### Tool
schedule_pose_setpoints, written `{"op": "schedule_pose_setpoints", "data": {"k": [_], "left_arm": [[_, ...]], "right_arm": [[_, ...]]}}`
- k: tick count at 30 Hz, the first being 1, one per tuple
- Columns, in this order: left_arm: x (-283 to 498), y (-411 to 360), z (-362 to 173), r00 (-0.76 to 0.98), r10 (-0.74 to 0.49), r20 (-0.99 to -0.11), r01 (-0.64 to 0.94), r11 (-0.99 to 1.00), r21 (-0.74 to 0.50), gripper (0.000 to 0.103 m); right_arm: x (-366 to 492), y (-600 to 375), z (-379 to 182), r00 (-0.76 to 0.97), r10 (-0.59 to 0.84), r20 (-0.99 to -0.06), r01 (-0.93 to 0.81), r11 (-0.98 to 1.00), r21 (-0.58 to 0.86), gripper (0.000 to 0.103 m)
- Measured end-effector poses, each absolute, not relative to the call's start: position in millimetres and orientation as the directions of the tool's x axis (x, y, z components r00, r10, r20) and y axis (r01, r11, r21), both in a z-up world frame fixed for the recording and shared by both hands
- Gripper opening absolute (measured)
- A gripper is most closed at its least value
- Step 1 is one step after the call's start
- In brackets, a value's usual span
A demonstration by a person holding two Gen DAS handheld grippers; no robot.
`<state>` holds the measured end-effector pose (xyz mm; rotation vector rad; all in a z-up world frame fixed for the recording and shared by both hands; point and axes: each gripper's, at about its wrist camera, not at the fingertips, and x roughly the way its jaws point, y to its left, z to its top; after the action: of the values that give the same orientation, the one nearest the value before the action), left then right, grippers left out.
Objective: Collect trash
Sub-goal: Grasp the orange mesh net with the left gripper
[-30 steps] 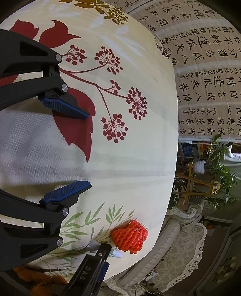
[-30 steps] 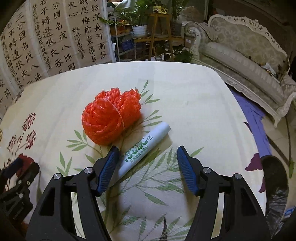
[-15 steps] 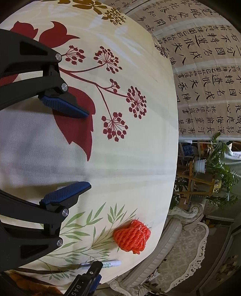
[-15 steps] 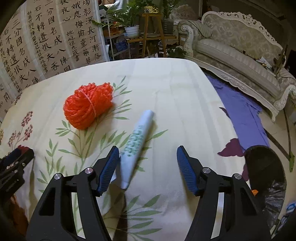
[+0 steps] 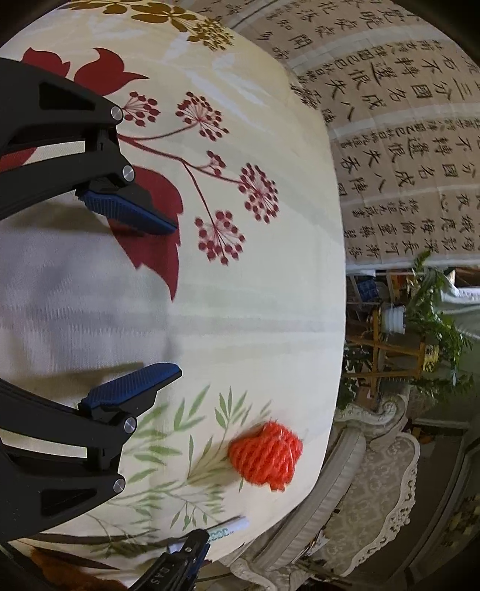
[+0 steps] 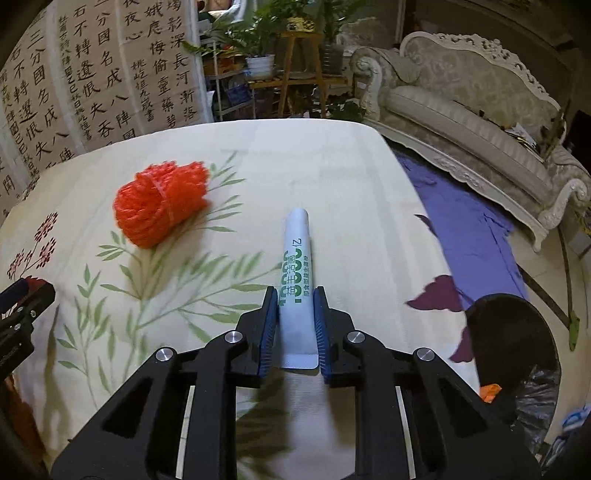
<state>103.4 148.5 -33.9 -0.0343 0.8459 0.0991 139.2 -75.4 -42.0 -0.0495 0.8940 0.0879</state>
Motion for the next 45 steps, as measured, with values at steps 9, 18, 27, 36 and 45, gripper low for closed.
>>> {"op": "schedule_pose_setpoints", "data": {"k": [9, 18, 27, 36, 45], "left_arm": [[124, 106, -31, 0.678, 0.013, -0.735, -0.022, 1.0, -0.002, 0.072], [152, 65, -26, 0.71, -0.016, -0.704, 0.036, 0.999, 0.015, 0.074], [183, 51, -31, 0.693, -0.014, -0.721, 0.04, 0.999, 0.02, 0.074], [193, 43, -36, 0.664, -0.027, -0.747, 0.055, 0.998, 0.013, 0.054], [186, 38, -33, 0.677, -0.026, -0.735, 0.066, 0.997, 0.025, 0.045]], "right_arm": [[161, -90, -42, 0.627, 0.082, -0.775, -0.12, 0.993, 0.008, 0.019], [178, -102, -41, 0.623, 0.121, -0.773, -0.143, 0.989, 0.039, 0.019], [186, -105, -41, 0.617, 0.145, -0.773, -0.166, 0.985, 0.053, 0.02], [187, -105, -41, 0.617, 0.145, -0.774, -0.167, 0.985, 0.052, 0.02], [186, -102, -41, 0.619, 0.133, -0.774, -0.168, 0.985, 0.036, 0.019]]}}
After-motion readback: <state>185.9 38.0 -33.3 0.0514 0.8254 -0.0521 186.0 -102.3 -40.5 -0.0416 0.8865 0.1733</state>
